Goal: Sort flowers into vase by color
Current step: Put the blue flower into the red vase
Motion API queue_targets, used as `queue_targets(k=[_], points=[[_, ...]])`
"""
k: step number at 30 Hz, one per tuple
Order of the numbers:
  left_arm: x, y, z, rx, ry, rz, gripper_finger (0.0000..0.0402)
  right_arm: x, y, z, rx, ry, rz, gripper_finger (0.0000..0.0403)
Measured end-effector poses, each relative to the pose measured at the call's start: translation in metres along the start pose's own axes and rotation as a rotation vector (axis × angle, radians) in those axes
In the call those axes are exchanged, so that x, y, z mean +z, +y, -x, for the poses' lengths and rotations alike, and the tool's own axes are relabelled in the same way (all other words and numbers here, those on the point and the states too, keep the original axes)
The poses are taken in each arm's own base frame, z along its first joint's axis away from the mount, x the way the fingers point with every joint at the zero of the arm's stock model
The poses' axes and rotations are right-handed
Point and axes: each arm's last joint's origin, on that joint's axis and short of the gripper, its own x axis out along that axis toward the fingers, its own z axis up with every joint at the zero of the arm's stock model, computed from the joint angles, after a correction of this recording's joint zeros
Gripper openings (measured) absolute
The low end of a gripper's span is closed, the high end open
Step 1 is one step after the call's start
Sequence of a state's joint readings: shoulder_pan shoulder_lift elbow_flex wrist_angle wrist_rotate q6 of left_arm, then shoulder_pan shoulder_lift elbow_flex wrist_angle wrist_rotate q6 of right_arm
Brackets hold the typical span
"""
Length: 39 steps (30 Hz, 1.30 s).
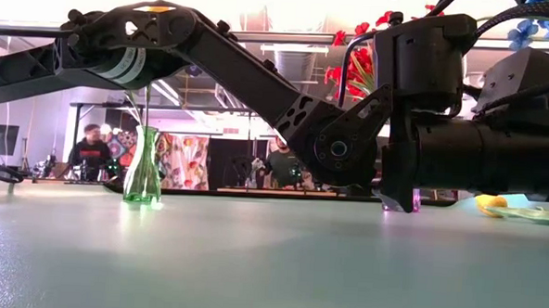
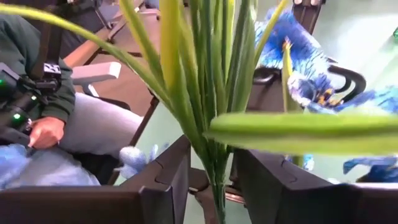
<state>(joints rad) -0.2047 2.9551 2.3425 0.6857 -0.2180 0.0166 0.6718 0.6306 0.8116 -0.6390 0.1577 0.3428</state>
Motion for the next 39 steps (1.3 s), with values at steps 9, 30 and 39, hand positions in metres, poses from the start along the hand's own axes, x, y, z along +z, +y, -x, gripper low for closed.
queue_targets(k=[9, 30, 39], points=[[0.000, 0.000, 0.000, 0.000, 0.000, 0.000, 0.0309, 0.003, 0.002, -0.007, -0.009, 0.023, -0.003, 0.0119], [0.000, 0.000, 0.000, 0.000, 0.000, 0.000, 0.0309, 0.021, 0.009, -0.008, -0.025, 0.088, 0.028, 0.0125], [0.000, 0.000, 0.000, 0.000, 0.000, 0.008, 0.0309, 0.041, 0.016, -0.005, -0.038, 0.115, 0.071, 0.0125]])
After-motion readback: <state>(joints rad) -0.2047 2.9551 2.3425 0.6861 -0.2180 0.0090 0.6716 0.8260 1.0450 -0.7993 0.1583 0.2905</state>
